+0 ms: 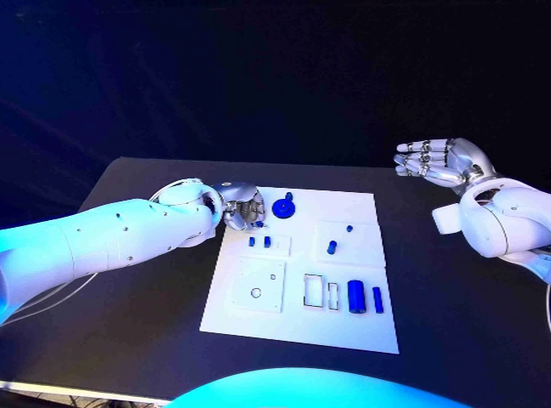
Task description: Assemble the parts on the task board
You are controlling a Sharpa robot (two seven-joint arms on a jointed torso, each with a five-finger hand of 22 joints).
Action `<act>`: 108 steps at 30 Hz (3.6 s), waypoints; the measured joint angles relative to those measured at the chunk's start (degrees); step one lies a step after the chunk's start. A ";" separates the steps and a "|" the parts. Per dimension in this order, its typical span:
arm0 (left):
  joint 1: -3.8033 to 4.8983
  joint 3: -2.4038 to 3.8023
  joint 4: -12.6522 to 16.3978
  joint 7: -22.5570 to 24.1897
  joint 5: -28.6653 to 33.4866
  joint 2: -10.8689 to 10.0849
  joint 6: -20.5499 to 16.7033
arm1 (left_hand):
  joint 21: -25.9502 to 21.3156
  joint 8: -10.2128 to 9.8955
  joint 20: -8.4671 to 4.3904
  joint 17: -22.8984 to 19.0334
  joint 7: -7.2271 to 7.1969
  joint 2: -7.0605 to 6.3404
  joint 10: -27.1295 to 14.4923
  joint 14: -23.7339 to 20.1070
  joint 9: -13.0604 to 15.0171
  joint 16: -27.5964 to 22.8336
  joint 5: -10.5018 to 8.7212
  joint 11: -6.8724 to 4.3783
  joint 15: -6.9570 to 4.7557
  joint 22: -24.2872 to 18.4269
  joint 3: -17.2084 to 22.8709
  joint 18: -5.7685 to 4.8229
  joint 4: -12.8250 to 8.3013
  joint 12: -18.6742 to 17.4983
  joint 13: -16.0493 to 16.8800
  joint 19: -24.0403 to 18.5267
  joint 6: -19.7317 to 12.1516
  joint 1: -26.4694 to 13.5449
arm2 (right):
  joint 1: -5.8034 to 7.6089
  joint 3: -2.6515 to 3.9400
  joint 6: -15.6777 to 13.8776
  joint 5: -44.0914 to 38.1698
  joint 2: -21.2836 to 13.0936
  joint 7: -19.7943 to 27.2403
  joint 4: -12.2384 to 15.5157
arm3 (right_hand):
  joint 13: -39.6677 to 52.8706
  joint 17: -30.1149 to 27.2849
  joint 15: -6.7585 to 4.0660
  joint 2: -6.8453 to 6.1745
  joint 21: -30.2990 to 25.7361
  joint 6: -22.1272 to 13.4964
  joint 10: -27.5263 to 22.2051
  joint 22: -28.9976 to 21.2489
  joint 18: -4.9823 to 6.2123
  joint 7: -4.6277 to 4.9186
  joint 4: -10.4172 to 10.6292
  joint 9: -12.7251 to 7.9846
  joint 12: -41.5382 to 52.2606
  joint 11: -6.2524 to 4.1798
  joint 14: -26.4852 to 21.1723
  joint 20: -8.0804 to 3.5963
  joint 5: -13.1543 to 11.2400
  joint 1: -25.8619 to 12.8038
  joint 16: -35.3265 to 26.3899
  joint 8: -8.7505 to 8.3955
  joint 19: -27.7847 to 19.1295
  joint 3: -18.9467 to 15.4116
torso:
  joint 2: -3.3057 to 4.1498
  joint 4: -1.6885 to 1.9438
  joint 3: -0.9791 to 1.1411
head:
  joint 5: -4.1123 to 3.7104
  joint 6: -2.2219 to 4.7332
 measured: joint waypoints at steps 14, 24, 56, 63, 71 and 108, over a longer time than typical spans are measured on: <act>-0.16 -0.10 -0.44 0.12 -0.35 0.37 -0.73 | 0.27 0.16 0.00 0.04 0.26 -0.01 0.40 0.08 0.13 0.27 0.01 0.01 -0.08 0.16 0.00 0.00 0.00 0.46 0.19 0.00 0.73 -0.01 | -0.02 0.00 0.00 0.00 0.01 0.00 0.00 | 0.00 0.00 0.00 0.00 0.00 0.00 0.00 0.00 0.00 0.00 0.00 0.00 0.00 0.00 0.00 0.00 0.00 0.00 0.00 0.00 0.00 0.00 | -0.01 0.02 0.00 | -0.01 -0.15; -0.20 -0.20 -0.45 0.22 -0.80 0.41 -1.18 | 0.27 0.15 0.01 0.16 0.28 0.46 0.66 0.08 0.13 0.60 0.01 0.03 -0.08 0.21 0.32 0.00 0.33 0.46 0.24 0.00 1.16 -0.47 | -0.02 0.00 0.00 0.00 0.00 0.00 0.02 | 0.00 0.00 0.00 0.00 0.00 0.00 0.00 0.00 0.00 0.00 0.00 0.00 0.00 0.00 0.00 0.00 0.00 0.00 0.00 0.00 0.00 0.00 | -0.01 0.01 0.03 | 0.08 -0.18; -1.29 0.50 1.79 0.26 10.10 -2.18 -2.93 | 0.94 0.43 -0.20 -0.60 1.10 1.90 1.41 0.37 0.34 0.22 0.19 0.25 -0.36 0.91 4.51 -0.03 -0.09 -4.83 -2.24 0.21 2.58 -0.70 | -0.03 0.00 0.00 0.00 -0.01 0.00 0.11 | 0.00 -0.43 0.00 0.31 0.00 0.52 0.00 -0.56 0.00 0.11 0.00 -0.17 0.00 0.00 0.00 0.00 0.00 -0.31 0.00 -0.19 0.00 0.00 | -0.01 0.03 0.02 | 0.19 0.19; -1.28 0.92 2.41 0.16 11.52 -2.71 -2.93 | 0.94 -0.48 0.01 -1.47 1.92 1.89 3.39 0.65 0.34 -1.31 0.19 1.53 0.30 1.07 6.11 -0.06 -1.17 -12.52 -5.57 0.00 2.56 -2.09 | -0.03 0.00 0.00 0.00 -0.05 0.00 0.11 | 0.00 -0.42 0.00 0.31 0.00 0.52 0.00 -0.56 0.00 0.11 0.00 -0.17 0.00 0.00 0.00 0.00 0.00 -0.31 0.00 -0.19 0.00 0.00 | -0.01 0.01 0.02 | 0.26 0.35; -1.26 1.21 2.74 0.03 12.50 -3.07 -2.93 | 0.94 -1.36 0.02 -2.07 2.23 1.81 7.65 1.74 0.38 -3.18 0.19 1.86 0.73 1.07 7.37 -0.08 -2.16 -21.76 -8.64 0.00 2.28 -2.74 | -0.03 0.00 0.00 0.00 -0.06 0.01 0.08 | 0.00 -0.42 0.00 0.31 0.00 0.52 0.00 -0.56 0.00 0.11 0.00 -0.17 0.00 0.00 0.00 0.00 0.00 -0.31 0.00 -0.18 0.00 0.00 | -0.01 0.01 -0.01 | 0.27 0.43; -1.22 1.41 2.80 -0.06 13.58 -3.29 -2.95 | 1.60 -2.54 -0.49 -1.65 2.52 1.72 18.31 5.63 3.65 -6.52 0.07 1.14 0.11 1.17 9.48 -0.11 -3.96 -35.10 -10.48 1.35 1.93 -3.42 | -0.03 0.00 0.00 0.00 -0.10 0.01 0.06 | 0.00 -0.41 0.00 0.31 0.00 0.51 0.00 -0.55 0.00 0.11 0.00 -0.16 0.00 0.00 0.00 0.00 0.00 -0.31 0.00 -0.18 0.00 0.00 | -0.01 -0.02 0.03 | 0.18 0.51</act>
